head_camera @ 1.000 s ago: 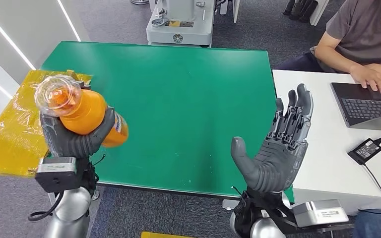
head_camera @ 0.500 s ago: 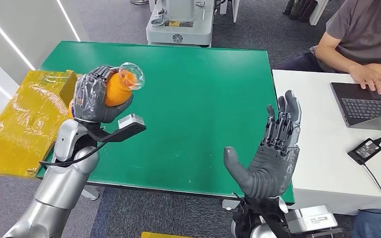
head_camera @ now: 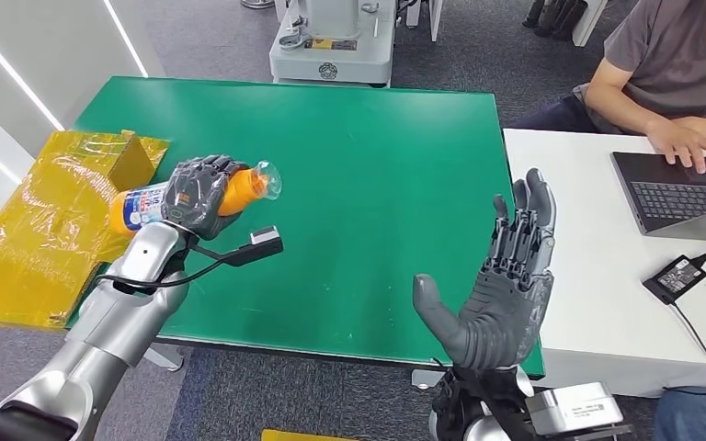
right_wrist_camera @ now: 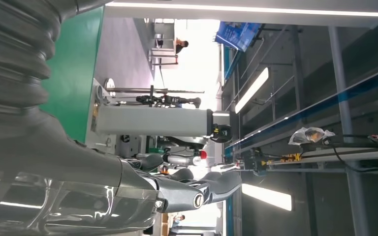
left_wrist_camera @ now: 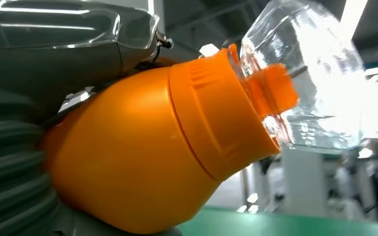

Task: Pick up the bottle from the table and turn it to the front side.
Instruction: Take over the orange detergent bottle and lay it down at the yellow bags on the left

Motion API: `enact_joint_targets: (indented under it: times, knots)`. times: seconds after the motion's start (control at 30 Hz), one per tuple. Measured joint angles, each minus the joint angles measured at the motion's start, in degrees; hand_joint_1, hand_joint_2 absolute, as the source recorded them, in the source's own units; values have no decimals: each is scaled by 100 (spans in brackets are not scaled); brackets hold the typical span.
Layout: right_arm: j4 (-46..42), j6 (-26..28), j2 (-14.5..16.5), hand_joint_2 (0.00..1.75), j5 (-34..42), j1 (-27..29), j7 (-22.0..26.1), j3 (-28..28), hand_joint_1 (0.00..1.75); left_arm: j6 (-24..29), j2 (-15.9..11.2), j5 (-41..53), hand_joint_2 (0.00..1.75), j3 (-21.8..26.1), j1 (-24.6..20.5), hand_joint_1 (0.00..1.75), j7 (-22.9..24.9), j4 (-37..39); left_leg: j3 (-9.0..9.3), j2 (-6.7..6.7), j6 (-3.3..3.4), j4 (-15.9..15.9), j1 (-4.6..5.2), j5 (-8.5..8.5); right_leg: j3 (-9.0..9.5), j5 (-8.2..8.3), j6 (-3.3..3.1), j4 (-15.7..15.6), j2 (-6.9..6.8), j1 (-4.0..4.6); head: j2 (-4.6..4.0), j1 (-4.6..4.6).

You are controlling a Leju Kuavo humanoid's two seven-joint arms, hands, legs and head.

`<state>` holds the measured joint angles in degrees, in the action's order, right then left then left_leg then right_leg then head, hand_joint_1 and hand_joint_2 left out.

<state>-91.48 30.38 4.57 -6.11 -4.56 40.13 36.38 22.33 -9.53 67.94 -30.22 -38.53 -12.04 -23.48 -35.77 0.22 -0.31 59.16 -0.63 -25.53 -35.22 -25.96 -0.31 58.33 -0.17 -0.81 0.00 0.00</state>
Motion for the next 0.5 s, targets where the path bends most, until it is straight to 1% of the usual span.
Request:
enact_joint_targets:
  times: [0.23, 0.33, 0.5]
  knots:
    - [-7, 11, 0, 175, -15, 11, 0, -20, 0, -79, -143, 103, 175, -32, -60, 175, 242, 366, -3, -1, 0, -1, 0, 0, 0, -1, 0, -1, -1, 0, 0, 1]
    - [-56, -2, -1, 175, 8, 71, 0, -35, 0, -198, -262, 241, 175, -76, -36, 175, 348, 516, -3, 8, 0, -1, 1, -1, -2, -1, 0, -1, 7, -1, 0, 0]
    - [-174, -18, -23, 175, 9, 180, 0, -43, 0, -205, -460, 295, 175, -86, 93, 175, 411, 653, -3, 8, 0, -1, 0, -1, -4, -1, -1, -1, 7, 0, 0, 0]
